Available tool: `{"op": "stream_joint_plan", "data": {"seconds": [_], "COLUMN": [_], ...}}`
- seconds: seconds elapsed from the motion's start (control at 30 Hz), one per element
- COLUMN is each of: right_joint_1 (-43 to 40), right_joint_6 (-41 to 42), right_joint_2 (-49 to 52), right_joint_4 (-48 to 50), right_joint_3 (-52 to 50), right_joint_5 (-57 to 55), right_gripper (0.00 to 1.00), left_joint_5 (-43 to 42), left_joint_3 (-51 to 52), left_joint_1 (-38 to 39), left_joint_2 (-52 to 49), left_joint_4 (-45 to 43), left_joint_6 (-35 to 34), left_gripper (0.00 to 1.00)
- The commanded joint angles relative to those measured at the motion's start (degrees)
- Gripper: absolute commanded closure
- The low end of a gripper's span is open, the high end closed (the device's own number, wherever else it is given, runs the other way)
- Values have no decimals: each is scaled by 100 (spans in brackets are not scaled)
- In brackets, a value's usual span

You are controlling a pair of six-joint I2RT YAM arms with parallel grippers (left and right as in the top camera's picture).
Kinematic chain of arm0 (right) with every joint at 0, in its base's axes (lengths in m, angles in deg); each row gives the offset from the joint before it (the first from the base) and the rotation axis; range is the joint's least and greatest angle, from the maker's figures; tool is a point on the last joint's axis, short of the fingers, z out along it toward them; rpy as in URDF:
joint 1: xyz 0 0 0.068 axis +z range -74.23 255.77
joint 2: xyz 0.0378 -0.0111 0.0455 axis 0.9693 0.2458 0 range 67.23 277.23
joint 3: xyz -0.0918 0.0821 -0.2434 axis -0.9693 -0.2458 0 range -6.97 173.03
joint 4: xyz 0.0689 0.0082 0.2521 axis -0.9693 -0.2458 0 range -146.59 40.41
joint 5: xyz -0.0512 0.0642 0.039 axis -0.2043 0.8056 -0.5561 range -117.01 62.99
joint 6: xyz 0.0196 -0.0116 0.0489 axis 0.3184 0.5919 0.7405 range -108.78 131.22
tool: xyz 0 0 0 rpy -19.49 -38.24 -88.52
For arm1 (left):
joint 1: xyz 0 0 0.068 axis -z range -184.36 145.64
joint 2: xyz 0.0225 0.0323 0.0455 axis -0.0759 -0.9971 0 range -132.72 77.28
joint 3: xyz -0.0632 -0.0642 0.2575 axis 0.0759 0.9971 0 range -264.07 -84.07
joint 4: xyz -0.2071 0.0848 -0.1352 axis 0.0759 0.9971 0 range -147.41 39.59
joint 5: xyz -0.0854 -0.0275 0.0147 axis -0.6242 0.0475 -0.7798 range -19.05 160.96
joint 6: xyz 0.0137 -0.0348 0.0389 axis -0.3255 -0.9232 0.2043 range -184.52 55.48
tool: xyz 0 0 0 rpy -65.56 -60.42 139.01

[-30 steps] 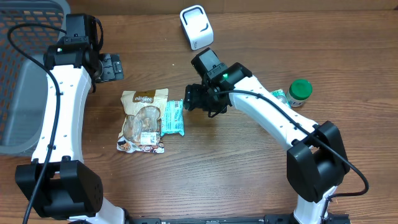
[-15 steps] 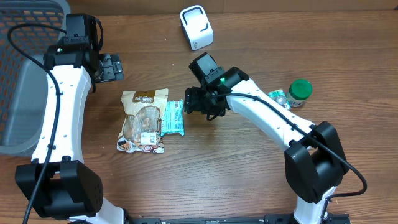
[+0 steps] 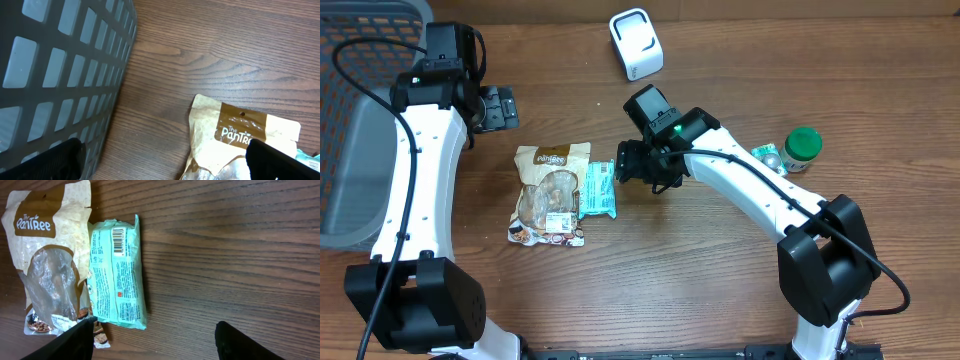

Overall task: Scan the item barcode
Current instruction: 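Lower the right gripper and close it on the wipes pack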

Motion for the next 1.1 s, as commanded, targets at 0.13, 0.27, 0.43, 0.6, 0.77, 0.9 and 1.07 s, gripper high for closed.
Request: {"op": "stream_joint_plan", "data": {"seconds": [0.13,0.27,0.43,0.6,0.77,0.9,1.07], "right_joint_1": [205,372,601,848,1019,1038,1038], "right_joint_6": [24,96,385,385,640,640,640], "right_joint_2": [122,417,763,973,1110,1134,1134], "right_joint_4": [153,354,695,968,1021,1023,1016], "right_joint_3": [-42,-42,-42,-42,-42,-42,-44], "right_joint_5": [-81,-83,-81,-109,-638,-699,-702], "right_gripper": [30,35,41,50,56,63,63], "left_joint_5": [-7,-7,-7,-7,-7,-7,-7], "left_joint_3": [-120,-120,-120,-120,-120,-120,-120], "left_joint_1": [-52,-52,-55,-52,-52,-52,-55], "left_joint_2": [68,68,68,68,68,68,68], "left_joint_4": [-9,-9,-9,-9,-9,-9,-9], "left_joint_6": [83,83,83,83,83,83,83], "left_gripper": [0,0,1,1,1,0,1]}}
